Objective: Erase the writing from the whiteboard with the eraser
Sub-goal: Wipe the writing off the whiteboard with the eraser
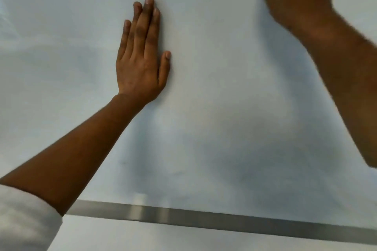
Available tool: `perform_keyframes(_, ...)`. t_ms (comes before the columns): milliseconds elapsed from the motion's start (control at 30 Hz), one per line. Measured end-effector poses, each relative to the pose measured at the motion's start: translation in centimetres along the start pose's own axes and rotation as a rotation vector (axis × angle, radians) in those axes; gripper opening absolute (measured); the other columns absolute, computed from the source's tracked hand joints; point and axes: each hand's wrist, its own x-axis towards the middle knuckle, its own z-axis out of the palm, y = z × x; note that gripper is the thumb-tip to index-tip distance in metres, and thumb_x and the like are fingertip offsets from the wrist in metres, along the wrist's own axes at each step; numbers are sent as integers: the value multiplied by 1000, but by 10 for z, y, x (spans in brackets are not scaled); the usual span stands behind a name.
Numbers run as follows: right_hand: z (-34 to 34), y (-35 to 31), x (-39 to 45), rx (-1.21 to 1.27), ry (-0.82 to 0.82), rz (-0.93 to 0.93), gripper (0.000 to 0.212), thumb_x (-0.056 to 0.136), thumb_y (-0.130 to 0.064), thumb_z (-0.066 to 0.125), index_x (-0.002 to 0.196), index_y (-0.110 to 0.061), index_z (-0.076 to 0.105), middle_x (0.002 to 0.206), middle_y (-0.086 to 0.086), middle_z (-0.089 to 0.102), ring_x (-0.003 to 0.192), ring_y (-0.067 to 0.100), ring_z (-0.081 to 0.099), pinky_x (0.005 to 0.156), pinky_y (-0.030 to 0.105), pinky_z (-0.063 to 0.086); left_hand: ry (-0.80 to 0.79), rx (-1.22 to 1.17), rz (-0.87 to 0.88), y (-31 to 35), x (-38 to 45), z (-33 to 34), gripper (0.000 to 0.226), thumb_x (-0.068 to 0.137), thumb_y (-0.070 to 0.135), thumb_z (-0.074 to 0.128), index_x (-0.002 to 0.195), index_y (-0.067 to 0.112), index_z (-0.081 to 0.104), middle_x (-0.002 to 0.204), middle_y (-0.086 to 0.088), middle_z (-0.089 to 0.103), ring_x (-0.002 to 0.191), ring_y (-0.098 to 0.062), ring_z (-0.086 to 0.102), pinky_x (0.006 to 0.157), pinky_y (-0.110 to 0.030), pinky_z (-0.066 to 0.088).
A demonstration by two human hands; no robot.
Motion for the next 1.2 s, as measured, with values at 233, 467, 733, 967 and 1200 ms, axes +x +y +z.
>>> perform_keyframes(233, -9, -69, -317, 8, -477, -293, 50, 95, -15, 71, 144, -15, 58, 138, 7, 59, 118, 29, 59, 91, 43, 49, -27, -14, -101, 27, -36, 6, 64, 111, 24, 41, 164, -8, 28, 171, -33, 28, 165, -39, 15, 136, -49, 15)
perform_keyframes(467, -33, -70, -382, 61, -882, -593, 52, 98, -7, 50, 148, -22, 50, 138, -1, 56, 124, 22, 56, 102, 37, 40, -140, -40, -129, 49, -37, -5, 68, 110, 19, 44, 167, -9, 19, 175, -31, 17, 166, -40, 9, 137, -45, 6)
perform_keyframes(733, -68, 44, -51, -44, -205, -26, 62, 92, -40, 67, 150, -21, 51, 136, 5, 60, 121, 28, 55, 103, 45, 42, -232, -66, -22, 63, 7, -7, 78, 100, 18, 44, 170, -1, 16, 180, -18, 9, 167, -20, -8, 137, -36, -3)
perform_keyframes(967, -68, 104, 128, -5, -89, 305, 60, 95, -58, 50, 134, -15, 58, 131, -4, 59, 124, 10, 52, 98, 8, 33, -59, -3, -61, 93, 42, 18, 75, 98, 16, 43, 168, -4, 24, 178, -21, 20, 167, -25, 5, 138, -42, 6)
perform_keyframes(1200, -60, 70, -117, -46, -207, -235, 48, 102, -34, 58, 147, -19, 54, 139, 7, 61, 123, 32, 57, 104, 46, 38, -18, -5, -79, 100, 20, 31, 70, 103, 17, 43, 168, -2, 26, 177, -21, 21, 168, -24, 5, 138, -42, 9)
